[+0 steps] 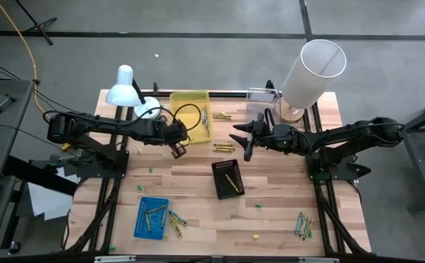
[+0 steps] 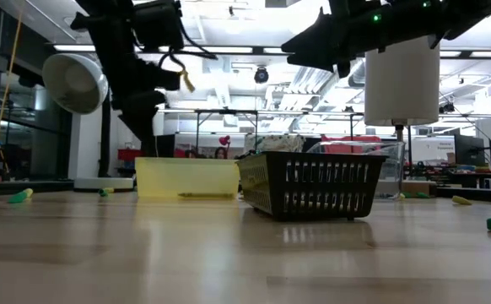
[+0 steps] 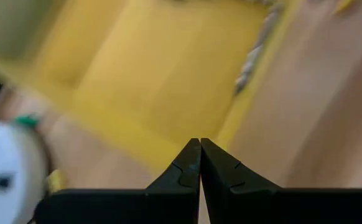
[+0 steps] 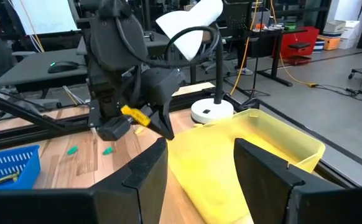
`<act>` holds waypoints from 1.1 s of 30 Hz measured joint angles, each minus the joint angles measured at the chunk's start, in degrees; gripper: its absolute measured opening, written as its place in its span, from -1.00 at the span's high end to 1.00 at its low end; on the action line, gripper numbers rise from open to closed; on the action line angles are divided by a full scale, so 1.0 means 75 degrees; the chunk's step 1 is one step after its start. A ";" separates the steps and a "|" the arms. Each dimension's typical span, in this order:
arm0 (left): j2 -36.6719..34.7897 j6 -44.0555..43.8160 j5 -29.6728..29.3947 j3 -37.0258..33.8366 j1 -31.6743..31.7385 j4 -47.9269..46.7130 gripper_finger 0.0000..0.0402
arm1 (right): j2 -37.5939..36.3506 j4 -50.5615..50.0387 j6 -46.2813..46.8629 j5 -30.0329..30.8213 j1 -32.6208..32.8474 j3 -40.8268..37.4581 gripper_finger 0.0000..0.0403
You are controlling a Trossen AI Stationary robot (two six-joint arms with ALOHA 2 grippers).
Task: Sort crayons
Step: Adjust the yellow bin
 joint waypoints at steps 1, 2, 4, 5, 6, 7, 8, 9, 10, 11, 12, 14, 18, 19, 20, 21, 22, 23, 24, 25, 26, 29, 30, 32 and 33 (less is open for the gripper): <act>0.0000 0.0074 0.0186 0.0001 0.0000 0.0208 1.00 | -0.0001 -0.0019 0.0000 0.0000 0.0002 -0.0001 0.11; 0.0000 0.0108 0.0318 0.0003 0.0000 0.0311 1.00 | 0.0000 -0.0028 0.0000 0.0000 0.0002 -0.0002 0.11; 0.0000 0.0062 0.0367 0.0003 0.0000 0.0266 1.00 | -0.0002 -0.0057 0.0000 -0.0003 0.0002 0.0000 0.11; 0.0000 0.0015 0.0336 0.0003 0.0000 0.0189 1.00 | -0.0002 -0.0094 0.0001 -0.0003 0.0002 0.0000 0.11; 0.0000 -0.0024 0.0258 0.0003 0.0000 0.0117 1.00 | 0.0000 -0.0145 0.0002 -0.0005 0.0002 0.0000 0.11; 0.0000 -0.0063 0.0154 -0.0020 0.0000 0.0104 1.00 | -0.0002 -0.0192 0.0000 -0.0006 0.0002 0.0000 0.11; 0.0000 -0.0072 0.0079 -0.0068 0.0000 0.0154 1.00 | -0.0001 -0.0206 0.0000 -0.0008 0.0002 0.0000 0.11; 0.0000 -0.0075 0.0051 -0.0151 0.0004 0.0247 1.00 | -0.0001 -0.0201 0.0000 -0.0009 0.0002 -0.0002 0.11; 0.0003 -0.0075 0.0049 -0.0227 0.0014 0.0269 1.00 | -0.0002 -0.0196 0.0005 -0.0009 0.0002 0.0000 0.11; 0.0003 -0.0076 0.0047 -0.0309 0.0046 0.0267 1.00 | -0.0002 -0.0199 0.0028 -0.0009 0.0001 -0.0001 0.11; 0.0003 -0.0084 0.0049 -0.0403 0.0067 0.0308 1.00 | -0.0001 -0.0199 0.0029 -0.0009 0.0001 0.0000 0.11; 0.0003 -0.0155 0.0016 -0.0648 0.0148 0.0537 1.00 | -0.0001 -0.0196 0.0029 -0.0009 0.0002 0.0000 0.11; 0.0000 -0.0165 -0.0044 -0.0907 0.0255 0.0845 1.00 | 0.0000 -0.0195 0.0029 -0.0009 0.0002 0.0000 0.11; 0.0000 -0.0158 -0.0040 -0.0910 0.0252 0.0846 1.00 | -0.0002 -0.0196 0.0029 -0.0009 0.0002 0.0000 0.11; 0.0000 -0.0139 -0.0034 -0.0912 0.0248 0.0845 1.00 | -0.0002 -0.0193 0.0029 -0.0009 0.0002 0.0000 0.11; 0.0000 -0.0075 -0.0023 -0.0912 0.0248 0.0826 1.00 | -0.0001 -0.0193 0.0029 -0.0009 0.0002 0.0000 0.11; 0.0000 -0.0001 -0.0019 -0.0912 0.0248 0.0763 1.00 | -0.0001 -0.0193 0.0029 -0.0009 0.0002 0.0000 0.11; 0.0000 0.0067 -0.0018 -0.0912 0.0248 0.0659 1.00 | 0.0000 -0.0193 0.0029 -0.0009 -0.0001 0.0000 0.11; -0.0003 0.0118 -0.0018 -0.0912 0.0248 0.0530 1.00 | 0.0000 -0.0191 0.0029 -0.0009 -0.0004 -0.0002 0.11; -0.0003 0.0129 -0.0021 -0.0912 0.0248 0.0383 1.00 | -0.0001 -0.0191 0.0026 -0.0009 -0.0004 0.0000 0.11; -0.0003 0.0129 -0.0021 -0.0912 0.0251 0.0209 1.00 | -0.0001 -0.0190 0.0026 -0.0009 -0.0004 0.0000 0.11; -0.0003 0.0125 -0.0019 -0.0927 0.0256 -0.0206 1.00 | 0.0000 -0.0190 0.0026 -0.0009 -0.0004 0.0000 0.11; -0.0011 0.0126 -0.0041 -0.0931 0.0256 -0.0258 1.00 | 0.0000 -0.0190 0.0026 -0.0009 -0.0004 0.0000 0.11; -0.0076 0.0126 -0.0176 -0.0935 0.0256 -0.0249 1.00 | 0.0000 -0.0189 0.0026 -0.0007 -0.0004 0.0000 0.11; -0.0132 0.0126 -0.0237 -0.0908 0.0259 -0.0226 1.00 | -0.0002 -0.0190 0.0026 -0.0008 -0.0004 0.0000 0.11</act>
